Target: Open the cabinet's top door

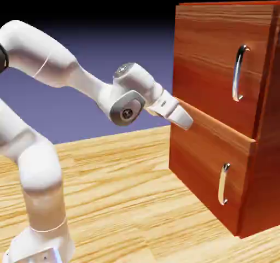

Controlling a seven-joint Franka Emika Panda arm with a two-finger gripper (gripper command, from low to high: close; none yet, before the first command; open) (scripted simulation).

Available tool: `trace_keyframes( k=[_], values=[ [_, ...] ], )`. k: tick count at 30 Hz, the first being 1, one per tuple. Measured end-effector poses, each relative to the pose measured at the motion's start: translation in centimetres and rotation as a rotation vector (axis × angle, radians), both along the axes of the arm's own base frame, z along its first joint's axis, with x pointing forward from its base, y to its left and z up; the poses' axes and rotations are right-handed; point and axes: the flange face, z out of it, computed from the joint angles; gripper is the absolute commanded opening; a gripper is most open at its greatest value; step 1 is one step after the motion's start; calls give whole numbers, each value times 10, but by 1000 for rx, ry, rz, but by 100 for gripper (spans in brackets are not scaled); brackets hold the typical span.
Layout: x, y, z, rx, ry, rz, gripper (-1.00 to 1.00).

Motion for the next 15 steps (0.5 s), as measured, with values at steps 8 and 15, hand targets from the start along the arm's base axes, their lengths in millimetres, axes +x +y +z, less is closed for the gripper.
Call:
trace_keyframes(
  k=[8,15],
  values=[
    [3,15,47,-9,-115,25,0],
    [0,21,82,-12,-217,38,0]
  ],
)
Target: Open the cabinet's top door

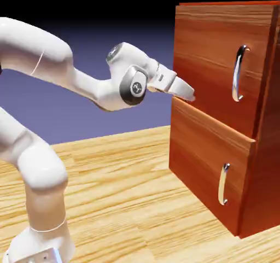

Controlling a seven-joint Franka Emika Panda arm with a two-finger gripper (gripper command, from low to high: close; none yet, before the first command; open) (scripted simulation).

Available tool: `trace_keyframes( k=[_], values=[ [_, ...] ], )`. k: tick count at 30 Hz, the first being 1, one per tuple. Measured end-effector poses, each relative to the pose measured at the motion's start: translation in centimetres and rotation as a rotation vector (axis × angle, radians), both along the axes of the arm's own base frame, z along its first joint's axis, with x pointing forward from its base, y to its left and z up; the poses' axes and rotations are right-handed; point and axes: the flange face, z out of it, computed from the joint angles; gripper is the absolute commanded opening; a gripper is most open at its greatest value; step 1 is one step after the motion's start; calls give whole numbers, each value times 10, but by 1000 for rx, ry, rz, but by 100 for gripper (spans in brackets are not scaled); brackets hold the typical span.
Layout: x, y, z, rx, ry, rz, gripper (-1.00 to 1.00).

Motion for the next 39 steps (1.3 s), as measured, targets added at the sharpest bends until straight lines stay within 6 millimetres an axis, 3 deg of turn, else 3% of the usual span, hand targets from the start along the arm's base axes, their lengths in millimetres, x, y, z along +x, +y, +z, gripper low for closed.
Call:
trace_keyframes(
  k=[10,19,29,39],
  values=[
    [-7,-5,36,7,-143,8,0],
    [-12,-24,55,22,-263,8,0],
    [-9,-59,59,46,-381,1,0],
    [3,-107,47,70,-476,-9,0]
  ],
)
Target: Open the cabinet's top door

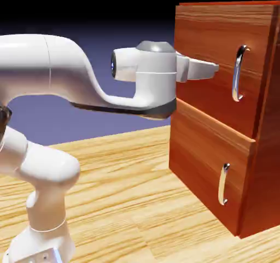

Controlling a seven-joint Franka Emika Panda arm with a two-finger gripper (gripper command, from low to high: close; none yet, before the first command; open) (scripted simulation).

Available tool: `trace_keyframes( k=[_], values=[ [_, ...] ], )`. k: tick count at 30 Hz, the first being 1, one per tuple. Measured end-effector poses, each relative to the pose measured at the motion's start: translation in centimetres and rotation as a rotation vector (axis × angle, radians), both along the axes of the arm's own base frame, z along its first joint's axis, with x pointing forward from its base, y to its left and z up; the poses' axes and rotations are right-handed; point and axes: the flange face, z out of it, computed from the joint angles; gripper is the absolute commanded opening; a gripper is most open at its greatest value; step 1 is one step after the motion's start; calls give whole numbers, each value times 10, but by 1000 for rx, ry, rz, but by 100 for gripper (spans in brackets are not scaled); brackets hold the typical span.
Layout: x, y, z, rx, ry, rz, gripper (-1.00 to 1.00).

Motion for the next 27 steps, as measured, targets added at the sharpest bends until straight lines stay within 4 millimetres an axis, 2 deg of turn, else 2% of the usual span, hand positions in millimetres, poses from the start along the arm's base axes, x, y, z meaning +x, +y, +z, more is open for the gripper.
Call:
trace_keyframes(
  k=[9,10,15,16,18,27],
  values=[
    [19,-50,-23,21,-60,-5,0],
    [19,-50,-23,21,-60,-5,0],
    [67,-48,-23,21,-60,-5,0],
    [69,-48,-23,21,-60,-5,-100],
    [69,-48,-23,21,-60,-5,-100],
    [16,-29,-23,16,-61,-129,-100]
  ],
)
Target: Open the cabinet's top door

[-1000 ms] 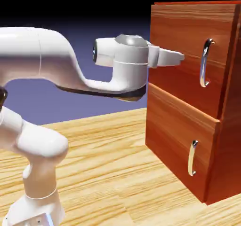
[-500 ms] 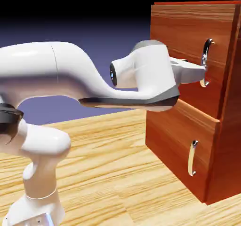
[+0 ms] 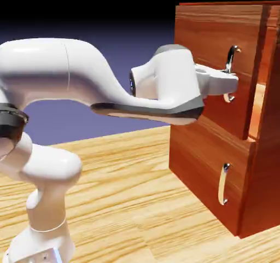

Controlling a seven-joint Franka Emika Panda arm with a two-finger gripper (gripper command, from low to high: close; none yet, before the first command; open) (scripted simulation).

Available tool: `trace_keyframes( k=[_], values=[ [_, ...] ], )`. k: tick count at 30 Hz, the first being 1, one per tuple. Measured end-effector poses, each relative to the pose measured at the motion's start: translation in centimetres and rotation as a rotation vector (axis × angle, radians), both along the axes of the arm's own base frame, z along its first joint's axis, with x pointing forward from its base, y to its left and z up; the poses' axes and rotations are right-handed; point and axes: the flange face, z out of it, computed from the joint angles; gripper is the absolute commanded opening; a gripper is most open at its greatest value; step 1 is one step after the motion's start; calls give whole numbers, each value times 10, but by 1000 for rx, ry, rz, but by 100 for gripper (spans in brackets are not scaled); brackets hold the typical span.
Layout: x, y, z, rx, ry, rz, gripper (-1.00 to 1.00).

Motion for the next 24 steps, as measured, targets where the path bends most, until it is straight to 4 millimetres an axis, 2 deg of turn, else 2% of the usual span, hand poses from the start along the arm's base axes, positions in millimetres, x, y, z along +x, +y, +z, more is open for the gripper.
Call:
trace_keyframes(
  k=[12,24],
  values=[
    [-63,34,0,0,0,-158,-100],
    [-116,73,0,1,0,-304,-100]
  ],
)
